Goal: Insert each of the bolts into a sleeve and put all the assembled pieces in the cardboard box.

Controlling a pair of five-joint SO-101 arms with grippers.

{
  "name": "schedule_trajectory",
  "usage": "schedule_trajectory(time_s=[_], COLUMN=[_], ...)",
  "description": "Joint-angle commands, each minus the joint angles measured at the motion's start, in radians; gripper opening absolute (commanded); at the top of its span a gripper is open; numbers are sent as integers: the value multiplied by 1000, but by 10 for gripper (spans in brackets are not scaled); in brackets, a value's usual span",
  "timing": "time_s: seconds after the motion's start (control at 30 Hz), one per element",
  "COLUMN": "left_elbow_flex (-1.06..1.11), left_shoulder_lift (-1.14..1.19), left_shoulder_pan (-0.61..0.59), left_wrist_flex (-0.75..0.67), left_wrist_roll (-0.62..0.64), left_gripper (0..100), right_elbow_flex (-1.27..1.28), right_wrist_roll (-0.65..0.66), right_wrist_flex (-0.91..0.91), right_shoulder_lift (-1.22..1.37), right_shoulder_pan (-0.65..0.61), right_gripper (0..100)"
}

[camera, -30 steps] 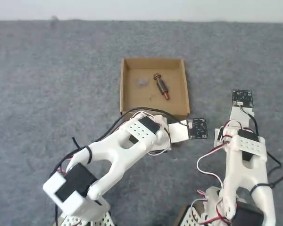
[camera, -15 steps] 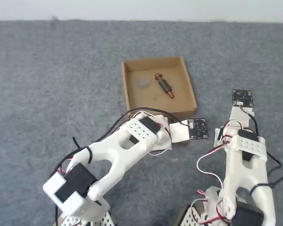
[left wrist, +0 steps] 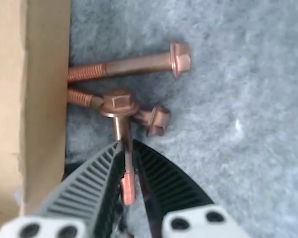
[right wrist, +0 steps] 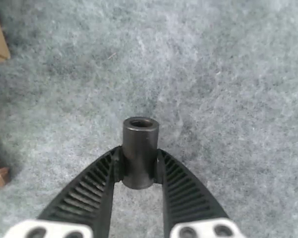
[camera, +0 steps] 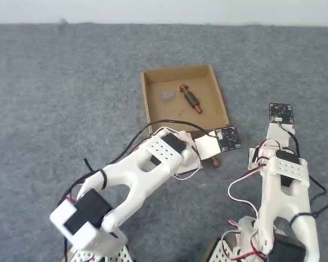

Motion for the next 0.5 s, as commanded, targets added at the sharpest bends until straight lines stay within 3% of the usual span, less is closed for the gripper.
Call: schedule_trajectory(time_s=[0.0,0.2,0.47], left_elbow_flex=[-56,-2,1], left_shoulder_lift=[-86,-84,-84], left_shoulder_pan=[3,0,-43], left_wrist_flex=[-9,-123,-135], left_wrist_roll=[15,17,17], left_gripper=[24,76,83], right_elbow_flex=[-5,-5,-5], right_wrist_roll=[0,0,0], right_wrist_flex=[-16,-16,-16], right_shoulder_lift=[-47,-47,-47], right_shoulder_pan=[-13,-13,-13], right_gripper=[7,7,7])
